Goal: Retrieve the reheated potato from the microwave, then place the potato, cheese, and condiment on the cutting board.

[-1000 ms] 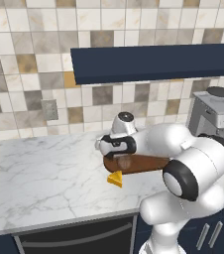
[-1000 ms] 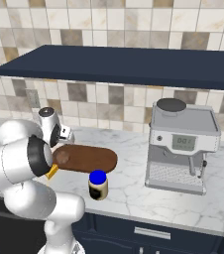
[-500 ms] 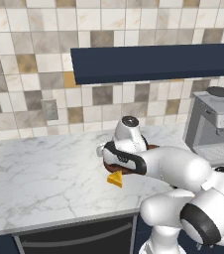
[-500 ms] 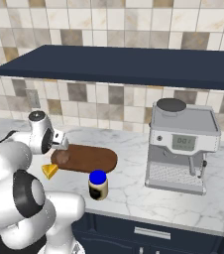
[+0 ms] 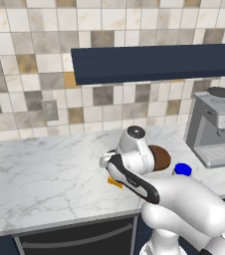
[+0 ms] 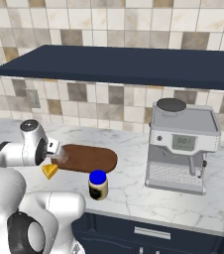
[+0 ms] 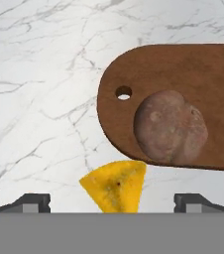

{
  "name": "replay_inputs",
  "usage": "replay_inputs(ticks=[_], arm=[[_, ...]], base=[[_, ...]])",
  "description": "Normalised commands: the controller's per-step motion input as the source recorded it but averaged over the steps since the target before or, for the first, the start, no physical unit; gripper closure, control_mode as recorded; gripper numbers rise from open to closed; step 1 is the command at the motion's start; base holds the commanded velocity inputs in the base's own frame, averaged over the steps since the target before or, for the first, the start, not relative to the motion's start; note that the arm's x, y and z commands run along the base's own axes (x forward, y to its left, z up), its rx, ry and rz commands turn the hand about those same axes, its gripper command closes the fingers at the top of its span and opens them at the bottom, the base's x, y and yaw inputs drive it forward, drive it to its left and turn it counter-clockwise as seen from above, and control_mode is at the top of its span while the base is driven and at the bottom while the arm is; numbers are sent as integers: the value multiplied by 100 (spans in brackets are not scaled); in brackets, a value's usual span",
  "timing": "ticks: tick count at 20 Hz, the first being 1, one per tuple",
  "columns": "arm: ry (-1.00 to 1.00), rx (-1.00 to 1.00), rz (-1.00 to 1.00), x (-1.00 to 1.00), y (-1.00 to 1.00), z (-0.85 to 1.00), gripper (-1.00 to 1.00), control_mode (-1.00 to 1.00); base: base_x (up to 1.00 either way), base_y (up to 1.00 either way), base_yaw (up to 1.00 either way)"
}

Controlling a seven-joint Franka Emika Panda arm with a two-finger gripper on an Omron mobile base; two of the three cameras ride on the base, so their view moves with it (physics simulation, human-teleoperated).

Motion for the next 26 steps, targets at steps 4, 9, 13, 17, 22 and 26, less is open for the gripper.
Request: replay_inputs(ticks=[4, 9, 13, 17, 22, 26], arm=[[1, 0, -8, -24, 0, -9, -100, -100], [6, 0, -10, -15, 0, -9, -100, -100], [15, 0, -7, -8, -1, -11, -100, -100], [10, 0, 0, -9, -9, -12, -100, -100], [10, -2, 0, 6, -10, -17, -100, -100], [9, -4, 0, 10, -2, -20, -100, -100]], base=[[0, 0, 0], [0, 0, 0], [0, 0, 0], [0, 0, 0], [0, 0, 0], [0, 0, 0]])
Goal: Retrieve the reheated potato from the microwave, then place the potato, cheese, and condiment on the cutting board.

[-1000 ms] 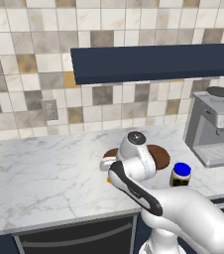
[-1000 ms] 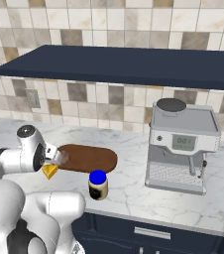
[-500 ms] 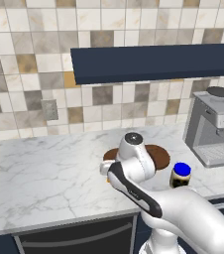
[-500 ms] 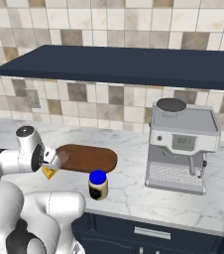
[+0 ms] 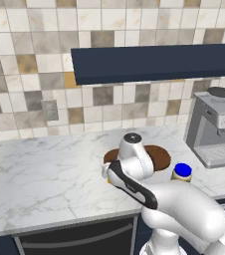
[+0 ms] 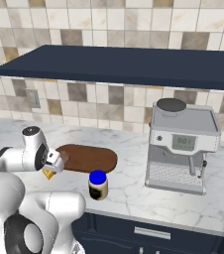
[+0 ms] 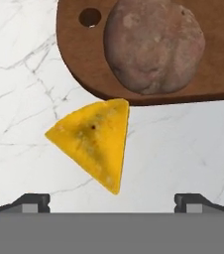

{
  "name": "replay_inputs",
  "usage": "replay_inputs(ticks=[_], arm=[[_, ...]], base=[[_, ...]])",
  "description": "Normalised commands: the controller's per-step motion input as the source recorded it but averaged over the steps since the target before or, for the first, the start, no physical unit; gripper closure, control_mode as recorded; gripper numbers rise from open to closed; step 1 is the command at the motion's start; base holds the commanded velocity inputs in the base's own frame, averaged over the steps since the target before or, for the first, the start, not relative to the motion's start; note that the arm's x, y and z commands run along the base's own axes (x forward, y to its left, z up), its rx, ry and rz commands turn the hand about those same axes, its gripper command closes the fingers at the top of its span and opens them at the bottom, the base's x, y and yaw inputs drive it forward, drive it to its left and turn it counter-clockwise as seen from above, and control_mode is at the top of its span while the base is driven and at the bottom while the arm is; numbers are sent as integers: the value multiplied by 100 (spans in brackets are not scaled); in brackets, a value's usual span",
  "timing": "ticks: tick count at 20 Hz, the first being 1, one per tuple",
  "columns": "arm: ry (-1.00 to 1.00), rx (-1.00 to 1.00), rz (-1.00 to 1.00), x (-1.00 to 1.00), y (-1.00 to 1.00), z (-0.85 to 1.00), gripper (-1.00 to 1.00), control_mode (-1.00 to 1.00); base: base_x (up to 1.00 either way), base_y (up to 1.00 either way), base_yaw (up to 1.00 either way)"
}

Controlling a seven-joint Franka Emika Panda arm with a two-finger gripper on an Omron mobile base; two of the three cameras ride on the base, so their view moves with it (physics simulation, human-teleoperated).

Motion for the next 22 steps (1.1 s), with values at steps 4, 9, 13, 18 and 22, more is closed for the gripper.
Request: replay_inputs(ticks=[4, 9, 13, 18, 22], arm=[[6, -3, 1, 13, 0, -22, -100, -100], [1, -1, 5, 11, 0, -13, -100, -100], [0, 0, 9, 2, 1, -1, -100, -100], [0, 0, 9, 0, 4, -5, -100, -100], [0, 0, 8, -1, 8, -8, -100, -100]], base=[[0, 0, 0], [0, 0, 0], [0, 0, 0], [0, 0, 0], [0, 0, 0]])
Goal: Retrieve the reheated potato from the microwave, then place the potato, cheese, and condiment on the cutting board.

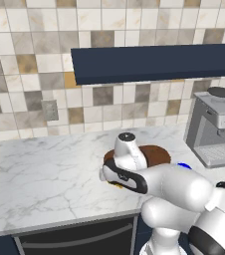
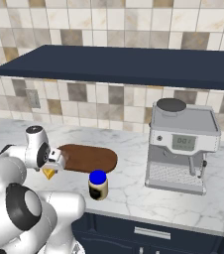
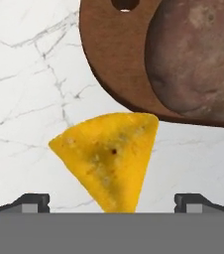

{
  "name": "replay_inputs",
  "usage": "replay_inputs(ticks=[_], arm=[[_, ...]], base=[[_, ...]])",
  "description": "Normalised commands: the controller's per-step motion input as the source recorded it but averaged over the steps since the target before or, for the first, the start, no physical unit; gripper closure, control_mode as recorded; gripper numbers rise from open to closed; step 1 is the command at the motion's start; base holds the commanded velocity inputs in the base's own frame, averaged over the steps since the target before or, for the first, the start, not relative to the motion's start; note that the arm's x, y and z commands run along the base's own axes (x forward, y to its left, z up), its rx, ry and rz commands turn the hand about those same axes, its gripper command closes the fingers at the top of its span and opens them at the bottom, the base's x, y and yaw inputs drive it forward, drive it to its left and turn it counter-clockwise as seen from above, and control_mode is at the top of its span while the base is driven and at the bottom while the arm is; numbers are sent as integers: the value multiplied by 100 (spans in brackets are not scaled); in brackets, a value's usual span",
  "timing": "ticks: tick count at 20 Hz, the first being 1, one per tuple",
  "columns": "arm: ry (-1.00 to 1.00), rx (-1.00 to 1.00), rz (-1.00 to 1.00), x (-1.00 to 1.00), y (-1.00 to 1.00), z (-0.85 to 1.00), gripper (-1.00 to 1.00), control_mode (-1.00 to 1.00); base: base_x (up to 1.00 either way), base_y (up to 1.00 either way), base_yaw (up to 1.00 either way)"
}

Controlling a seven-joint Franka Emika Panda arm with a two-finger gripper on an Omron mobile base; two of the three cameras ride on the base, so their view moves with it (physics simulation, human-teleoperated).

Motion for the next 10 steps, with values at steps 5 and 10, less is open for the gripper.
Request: replay_inputs(ticks=[5, 10], arm=[[0, 0, 2, 6, 1, -9, -100, -100], [0, -1, 0, 20, 0, -15, -100, -100]], base=[[0, 0, 0], [0, 0, 0]])
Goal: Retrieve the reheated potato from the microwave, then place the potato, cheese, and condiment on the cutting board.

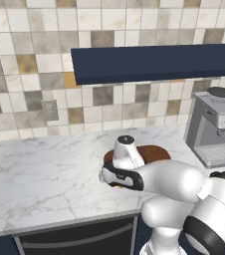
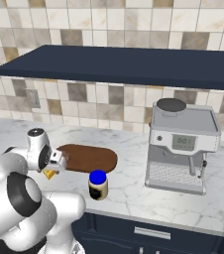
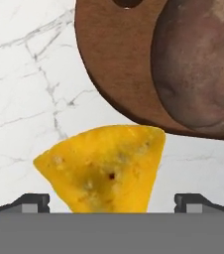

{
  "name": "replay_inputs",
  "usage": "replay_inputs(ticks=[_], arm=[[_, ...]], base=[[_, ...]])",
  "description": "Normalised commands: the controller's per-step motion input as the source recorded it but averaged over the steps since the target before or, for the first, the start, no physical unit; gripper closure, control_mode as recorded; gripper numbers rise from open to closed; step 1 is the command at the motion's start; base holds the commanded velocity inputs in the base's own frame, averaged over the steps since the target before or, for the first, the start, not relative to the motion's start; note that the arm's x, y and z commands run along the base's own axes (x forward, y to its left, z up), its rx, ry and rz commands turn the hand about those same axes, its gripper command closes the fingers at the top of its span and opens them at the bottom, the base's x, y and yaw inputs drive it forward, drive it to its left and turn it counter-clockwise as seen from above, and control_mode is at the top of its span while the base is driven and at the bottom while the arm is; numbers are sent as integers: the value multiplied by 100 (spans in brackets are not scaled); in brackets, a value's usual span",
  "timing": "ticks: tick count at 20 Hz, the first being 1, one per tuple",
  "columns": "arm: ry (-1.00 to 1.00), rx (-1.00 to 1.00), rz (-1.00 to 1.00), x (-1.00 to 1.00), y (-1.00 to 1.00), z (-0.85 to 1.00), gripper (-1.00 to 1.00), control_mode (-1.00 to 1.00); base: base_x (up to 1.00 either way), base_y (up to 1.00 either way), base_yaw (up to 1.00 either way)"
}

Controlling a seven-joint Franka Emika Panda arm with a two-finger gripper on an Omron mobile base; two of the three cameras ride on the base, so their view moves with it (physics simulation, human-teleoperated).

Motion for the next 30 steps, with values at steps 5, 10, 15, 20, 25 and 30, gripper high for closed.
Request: replay_inputs(ticks=[5, 10, 15, 20, 25, 30], arm=[[0, 0, 0, 11, 1, -12, -100, -100], [0, 0, 0, 0, 9, -7, 100, -100], [0, 0, 0, -13, 2, 8, 100, -100], [0, 0, 0, -25, -2, 42, 100, -100], [0, 0, 0, -12, -17, 58, 100, -100], [1, 2, -2, -4, -29, 61, 100, -100]], base=[[0, 0, 0], [0, 0, 0], [0, 0, 0], [0, 0, 0], [0, 0, 0], [0, 0, 0]])
